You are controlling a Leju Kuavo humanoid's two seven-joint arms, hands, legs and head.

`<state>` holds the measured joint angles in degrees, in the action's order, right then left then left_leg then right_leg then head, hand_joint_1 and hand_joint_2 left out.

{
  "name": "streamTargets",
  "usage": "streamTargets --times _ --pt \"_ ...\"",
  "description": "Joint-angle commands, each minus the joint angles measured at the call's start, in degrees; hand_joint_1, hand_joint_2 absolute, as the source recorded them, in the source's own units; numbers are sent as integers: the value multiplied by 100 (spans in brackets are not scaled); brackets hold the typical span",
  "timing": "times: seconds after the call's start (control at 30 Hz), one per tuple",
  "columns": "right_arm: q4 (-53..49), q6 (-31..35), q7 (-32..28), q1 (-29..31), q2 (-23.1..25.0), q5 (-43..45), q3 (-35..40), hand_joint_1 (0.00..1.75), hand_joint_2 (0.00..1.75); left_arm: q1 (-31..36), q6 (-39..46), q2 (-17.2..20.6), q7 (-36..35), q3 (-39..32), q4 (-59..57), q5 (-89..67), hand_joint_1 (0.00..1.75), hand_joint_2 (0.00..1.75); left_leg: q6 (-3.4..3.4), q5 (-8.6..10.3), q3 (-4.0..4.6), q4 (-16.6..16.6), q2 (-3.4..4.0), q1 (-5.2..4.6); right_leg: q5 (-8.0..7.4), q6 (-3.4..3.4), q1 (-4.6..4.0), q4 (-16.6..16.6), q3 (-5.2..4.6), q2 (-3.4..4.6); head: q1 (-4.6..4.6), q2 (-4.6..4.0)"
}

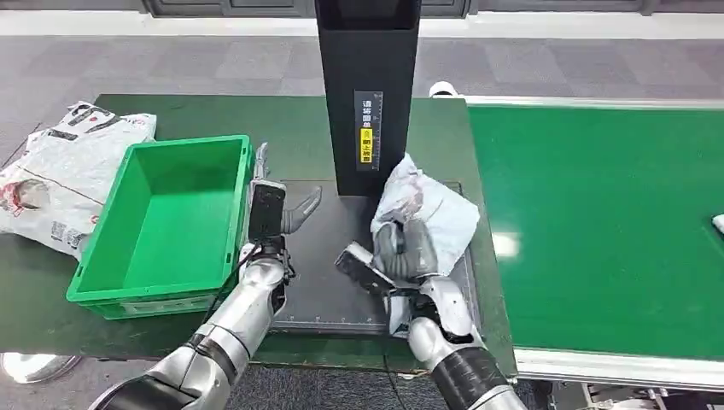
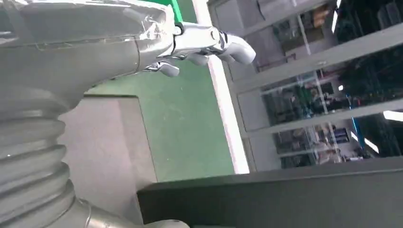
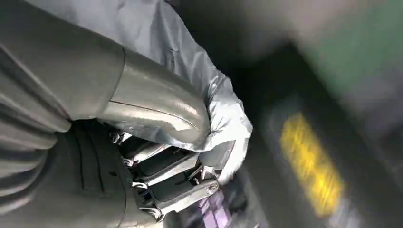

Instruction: Moved the parcel from conveyor to table for the left to box.

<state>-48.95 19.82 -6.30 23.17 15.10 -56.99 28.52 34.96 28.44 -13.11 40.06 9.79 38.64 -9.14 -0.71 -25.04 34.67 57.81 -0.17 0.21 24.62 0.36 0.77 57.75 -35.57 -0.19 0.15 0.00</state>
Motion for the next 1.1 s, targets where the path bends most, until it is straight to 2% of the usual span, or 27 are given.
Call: streamTargets --times 0.03,0.17,0.27,0.3,0.33,0.4,0.63,0.67,0.73,0.87,0.9,0.97,1.0,1.03,1.07,1.1 --pt "969 -708 136 487 -331 230 1417 2 175 394 -321 34 -50 -205 -412 158 0 175 1 -5 -26 -9 7 6 0 -2 -7 -17 29 6 0 0" --pt "951 -676 155 492 -368 488 1348 0 175 507 -441 26 -114 -251 -515 313 0 175 1 0 -6 0 -3 3 0 0 -1 -4 9 -4 0 0" --pt "756 -208 141 409 -449 616 1172 0 175 501 -479 49 -83 -292 -499 408 0 175 2 0 -7 0 -1 0 0 0 3 -4 9 -3 0 0" --pt "487 253 -68 254 -521 795 964 0 175 449 -567 57 -63 -322 -426 497 0 175 3 -1 -14 -2 -2 6 -1 -1 -2 -11 20 -4 0 0" --pt "345 412 -177 198 -563 871 880 0 175 416 -624 55 -73 -327 -379 539 0 175 3 0 -14 -3 -3 4 -1 -1 -1 -11 18 -4 0 0" --pt "-67 1118 -742 33 -645 1267 533 0 175 363 -1110 41 -264 -302 -322 750 0 175 2 0 -10 -2 -9 2 0 0 2 -9 15 -10 0 0" --pt "-98 1074 -768 43 -681 1301 516 0 175 350 -1128 18 -286 -290 -315 773 0 175 3 -4 -24 -5 -6 5 2 0 -2 -18 30 -5 0 0" --pt "-147 1182 -803 4 -650 1363 451 0 175 353 -1156 25 -284 -272 -313 771 0 175 2 -3 -14 -1 -4 1 1 -1 2 -10 17 -2 0 0" --pt "-307 1819 -1284 -89 -668 1770 166 0 175 290 -1414 -17 -303 -145 -210 796 0 175 2 -4 -19 -2 -5 1 4 -2 2 -9 21 -2 0 0" --pt "-340 1794 -1308 -83 -739 1808 133 0 175 273 -1371 -68 -331 -127 -189 789 0 175 4 -2 -11 1 -15 -2 3 0 1 -9 17 -14 0 0" --pt "-418 2010 -1439 -130 -724 1899 47 0 175 252 -1485 -52 -339 -58 -150 786 0 175 4 -2 -11 1 -10 -3 3 1 3 -7 14 -10 0 0" --pt "-743 2018 -2124 -402 -506 1952 -950 0 175 177 -1611 -66 -346 232 -48 575 0 175 4 -3 -11 2 -1 -2 1 1 2 -8 13 0 0 0" --pt "-781 2018 -2663 -487 -343 2239 -1587 0 175 110 -1656 -86 -397 457 23 389 0 175 4 -4 -18 -2 -1 0 1 0 0 -14 21 0 0 0" --pt "-706 2018 -2904 -438 -439 2806 -1590 0 175 62 -1615 -94 -424 638 57 231 0 175 3 0 -7 0 -12 -4 3 1 6 -7 11 -12 0 0" --pt "-780 2018 -3167 -470 -425 2990 -1871 0 175 20 -1512 -101 -402 796 66 64 0 175 3 1 -8 -1 -18 -4 4 1 6 -7 11 -18 0 0" --pt "-762 2018 -3225 -452 -513 3378 -1838 0 175 -10 -1396 -97 -390 955 42 -108 0 175 3 1 -13 -3 -22 -3 6 0 5 -11 19 -22 0 0"
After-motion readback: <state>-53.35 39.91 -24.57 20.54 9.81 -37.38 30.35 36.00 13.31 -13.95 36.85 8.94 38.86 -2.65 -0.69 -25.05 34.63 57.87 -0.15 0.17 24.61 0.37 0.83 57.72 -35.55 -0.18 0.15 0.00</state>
